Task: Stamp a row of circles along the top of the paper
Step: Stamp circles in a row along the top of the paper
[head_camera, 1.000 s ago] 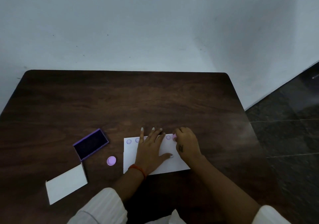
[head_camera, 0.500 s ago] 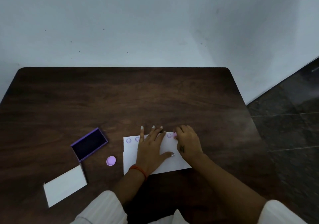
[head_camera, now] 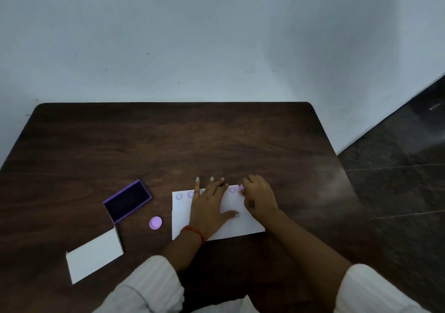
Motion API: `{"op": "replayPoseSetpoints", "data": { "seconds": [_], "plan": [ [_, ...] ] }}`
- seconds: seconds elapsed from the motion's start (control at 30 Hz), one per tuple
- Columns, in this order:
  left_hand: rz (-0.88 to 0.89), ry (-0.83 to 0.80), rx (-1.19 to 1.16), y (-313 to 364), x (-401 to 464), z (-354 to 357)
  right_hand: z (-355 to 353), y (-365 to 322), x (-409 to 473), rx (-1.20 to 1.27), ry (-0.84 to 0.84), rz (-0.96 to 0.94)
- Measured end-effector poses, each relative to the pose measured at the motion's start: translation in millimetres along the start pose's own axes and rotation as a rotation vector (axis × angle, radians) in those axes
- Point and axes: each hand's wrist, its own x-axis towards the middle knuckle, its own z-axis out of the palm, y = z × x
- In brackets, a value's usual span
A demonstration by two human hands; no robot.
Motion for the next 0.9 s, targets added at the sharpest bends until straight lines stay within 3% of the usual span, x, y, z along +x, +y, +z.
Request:
{"op": "replayPoseSetpoints", "data": {
  "seconds": [0.13,0.27,0.4,0.5,0.73,0.9],
  "plan": [
    [0.001,-0.060,0.028,6.5,-0.2,-7.2,-12.3,0.0,0.8,0.213,-0.012,0.162],
    [-0.019,-0.088,-0.005,11.8,-0.9,-16.6,-36.9,-11.1,-9.4,0.895,0.259,0.575],
    [-0.048,0.029,-0.074,7.7,-9.6,-26.3,-56.0,-10.9,-24.9,1.699,0.259,0.864],
    [-0.073,0.125,-0.138,-4.2,-26.9,-35.8,-50.2,-9.7,-43.8,2.013,0.202,0.918],
    [-0.303,0.318,-0.211,-43.4,-82.1,-45.9,-25.2,-19.6,-69.2,2.146,0.115,0.952],
    [-0.480,0.346,-0.207,-57.5,-101.1,-45.1,-15.3,-30.7,-77.2,2.141,0.087,0.956]
  ]
}}
